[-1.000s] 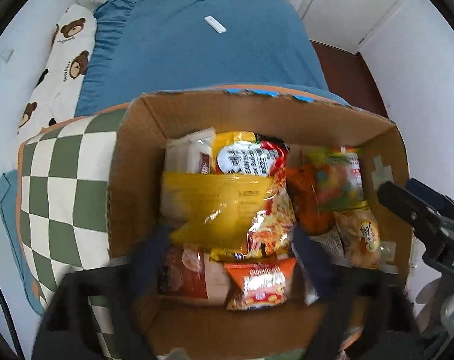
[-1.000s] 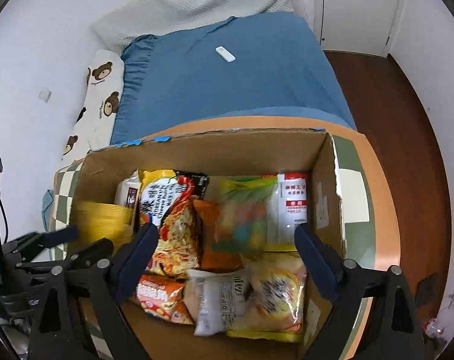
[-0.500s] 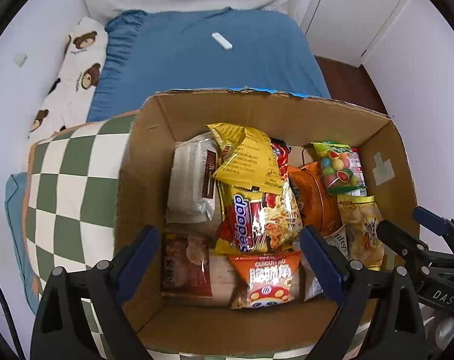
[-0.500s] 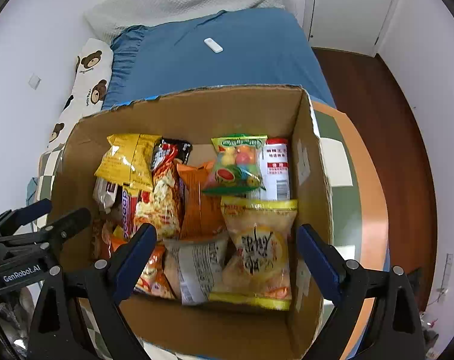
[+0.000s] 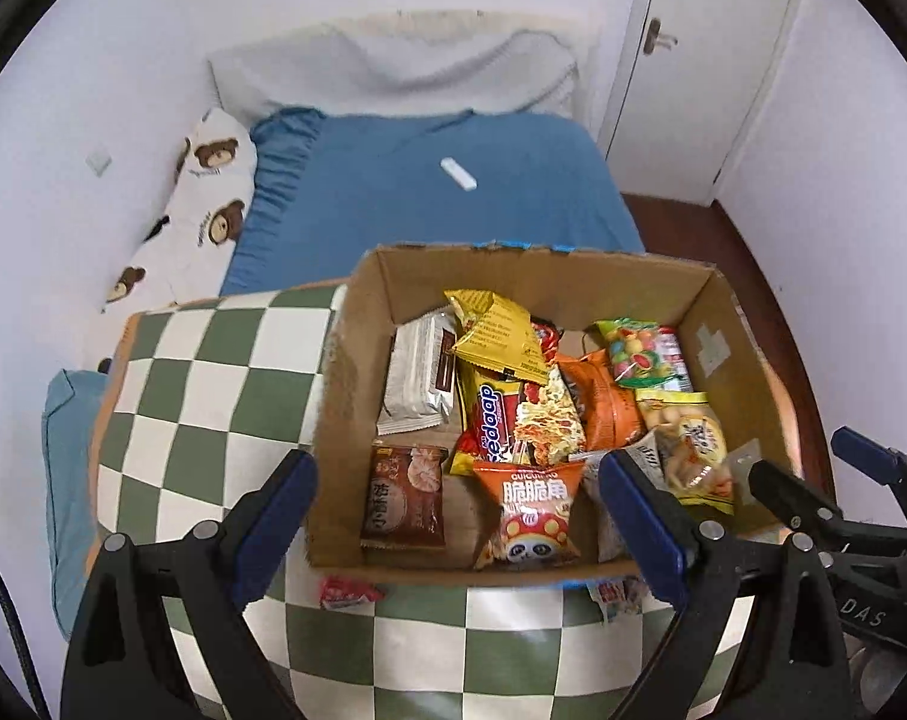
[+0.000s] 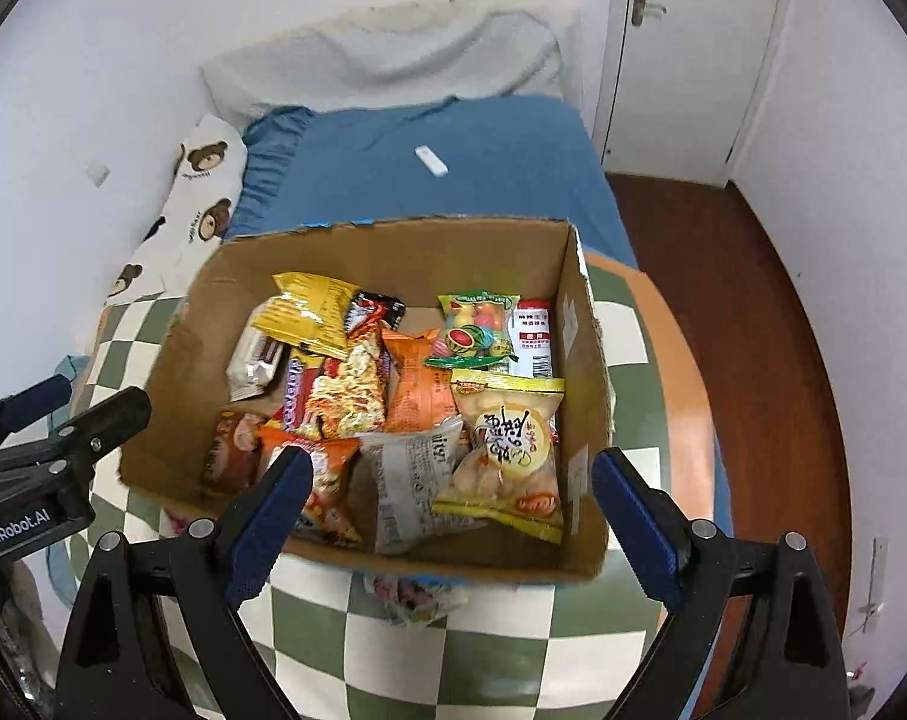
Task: Organize snacks
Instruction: 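Grasp the red candy packet with the left tool while the right tool grasps the white milk-candy packet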
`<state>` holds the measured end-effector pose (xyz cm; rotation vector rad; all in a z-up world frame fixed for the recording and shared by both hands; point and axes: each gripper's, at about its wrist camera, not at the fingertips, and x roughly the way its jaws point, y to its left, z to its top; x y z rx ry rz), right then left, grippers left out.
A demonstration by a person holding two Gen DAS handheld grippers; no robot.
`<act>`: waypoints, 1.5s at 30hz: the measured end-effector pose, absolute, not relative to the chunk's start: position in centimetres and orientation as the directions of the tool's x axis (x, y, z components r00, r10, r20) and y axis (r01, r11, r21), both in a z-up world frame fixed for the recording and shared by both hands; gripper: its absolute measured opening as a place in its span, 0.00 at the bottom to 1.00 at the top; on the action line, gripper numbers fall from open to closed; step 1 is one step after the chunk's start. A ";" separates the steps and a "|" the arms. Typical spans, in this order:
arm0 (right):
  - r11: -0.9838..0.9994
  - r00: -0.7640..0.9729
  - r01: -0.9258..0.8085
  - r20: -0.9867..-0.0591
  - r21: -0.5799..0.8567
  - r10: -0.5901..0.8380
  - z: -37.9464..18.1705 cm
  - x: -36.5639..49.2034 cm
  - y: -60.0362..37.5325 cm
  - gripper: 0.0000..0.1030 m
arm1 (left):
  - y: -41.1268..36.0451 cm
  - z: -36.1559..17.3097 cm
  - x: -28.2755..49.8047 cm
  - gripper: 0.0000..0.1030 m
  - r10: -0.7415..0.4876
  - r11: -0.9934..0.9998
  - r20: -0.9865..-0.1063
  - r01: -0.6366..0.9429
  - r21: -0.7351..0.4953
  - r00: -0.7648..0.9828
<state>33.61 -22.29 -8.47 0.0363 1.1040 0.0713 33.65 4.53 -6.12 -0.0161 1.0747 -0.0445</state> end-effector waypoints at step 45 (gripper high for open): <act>0.988 0.287 -0.019 -0.946 0.150 0.150 -25.4 27.1 -19.0 0.58 | 14.3 -25.9 31.7 0.70 0.010 0.995 -0.993 -0.104 -0.003 0.118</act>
